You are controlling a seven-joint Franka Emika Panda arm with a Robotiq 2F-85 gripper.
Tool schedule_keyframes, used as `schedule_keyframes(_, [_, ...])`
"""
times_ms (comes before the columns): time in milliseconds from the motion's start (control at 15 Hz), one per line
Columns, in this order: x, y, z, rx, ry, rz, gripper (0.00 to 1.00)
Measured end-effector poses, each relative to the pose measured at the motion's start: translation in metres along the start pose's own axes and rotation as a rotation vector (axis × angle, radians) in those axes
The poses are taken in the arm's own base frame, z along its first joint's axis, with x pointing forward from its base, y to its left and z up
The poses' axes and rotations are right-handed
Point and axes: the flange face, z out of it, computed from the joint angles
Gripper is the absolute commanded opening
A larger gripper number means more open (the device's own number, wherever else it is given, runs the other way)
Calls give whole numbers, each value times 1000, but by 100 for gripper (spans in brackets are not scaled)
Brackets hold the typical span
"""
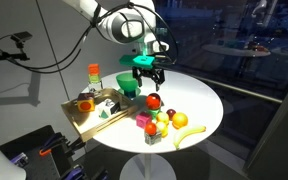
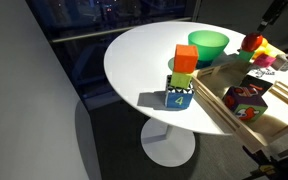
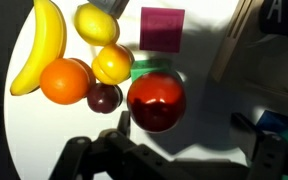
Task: Put the red apple in the box
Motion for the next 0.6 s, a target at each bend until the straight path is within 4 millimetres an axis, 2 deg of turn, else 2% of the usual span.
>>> schedule_keyframes(600, [6, 11, 33, -20, -23, -7, 100])
